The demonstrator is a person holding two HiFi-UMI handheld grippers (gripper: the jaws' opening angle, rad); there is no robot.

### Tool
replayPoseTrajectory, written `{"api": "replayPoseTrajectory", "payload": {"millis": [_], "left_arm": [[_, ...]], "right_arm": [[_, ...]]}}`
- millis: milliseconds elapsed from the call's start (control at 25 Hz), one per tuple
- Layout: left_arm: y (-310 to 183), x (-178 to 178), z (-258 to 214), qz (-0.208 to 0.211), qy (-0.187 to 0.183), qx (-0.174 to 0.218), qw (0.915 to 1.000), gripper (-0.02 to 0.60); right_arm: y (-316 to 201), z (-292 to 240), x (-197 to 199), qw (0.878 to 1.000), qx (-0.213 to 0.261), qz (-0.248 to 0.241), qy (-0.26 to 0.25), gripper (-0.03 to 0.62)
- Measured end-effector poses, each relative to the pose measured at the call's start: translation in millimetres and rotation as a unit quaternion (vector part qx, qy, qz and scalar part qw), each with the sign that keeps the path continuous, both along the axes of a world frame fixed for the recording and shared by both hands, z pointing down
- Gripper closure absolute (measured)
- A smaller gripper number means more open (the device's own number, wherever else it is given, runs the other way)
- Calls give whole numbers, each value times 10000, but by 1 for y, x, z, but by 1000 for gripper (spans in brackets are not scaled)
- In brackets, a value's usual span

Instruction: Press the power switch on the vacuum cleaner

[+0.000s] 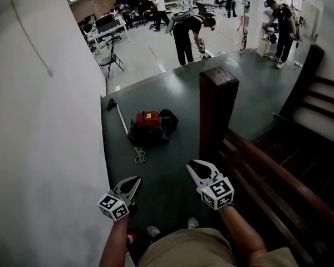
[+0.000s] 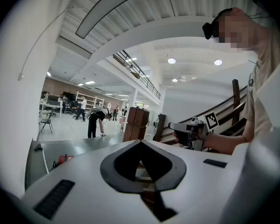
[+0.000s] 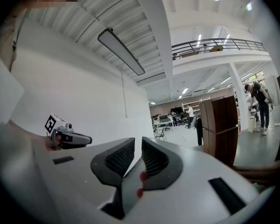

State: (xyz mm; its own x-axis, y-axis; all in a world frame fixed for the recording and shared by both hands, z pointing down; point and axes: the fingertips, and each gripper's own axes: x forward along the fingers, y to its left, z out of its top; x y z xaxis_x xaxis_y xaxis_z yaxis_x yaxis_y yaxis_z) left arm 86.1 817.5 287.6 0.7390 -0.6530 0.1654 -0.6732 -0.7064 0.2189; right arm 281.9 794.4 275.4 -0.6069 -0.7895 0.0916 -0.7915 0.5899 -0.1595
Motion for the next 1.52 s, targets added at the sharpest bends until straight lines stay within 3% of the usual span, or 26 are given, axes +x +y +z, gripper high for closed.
{"api": "replayPoseTrajectory", "payload": {"millis": [360, 600, 880, 1040, 1520], "left_arm": [[-5, 11, 9, 15, -46, -117, 9999, 578], [-10, 15, 11, 94, -153, -176, 9997, 578], [-30, -6, 19, 5, -64, -318, 9995, 578], [-61, -20, 36, 37, -7, -435, 9990, 578], [-195, -80, 45, 317, 198, -527, 9979, 578]], "right_arm": [[-3, 13, 4, 9996, -202, 48, -173, 540], [-3, 6, -6, 9915, -373, -381, -1187, 536], [-23, 13, -38, 9900, -389, -680, -1169, 520], [-50, 22, -58, 9887, -437, -800, -1187, 476], [-165, 26, -115, 9933, -476, -536, -903, 473]]}}
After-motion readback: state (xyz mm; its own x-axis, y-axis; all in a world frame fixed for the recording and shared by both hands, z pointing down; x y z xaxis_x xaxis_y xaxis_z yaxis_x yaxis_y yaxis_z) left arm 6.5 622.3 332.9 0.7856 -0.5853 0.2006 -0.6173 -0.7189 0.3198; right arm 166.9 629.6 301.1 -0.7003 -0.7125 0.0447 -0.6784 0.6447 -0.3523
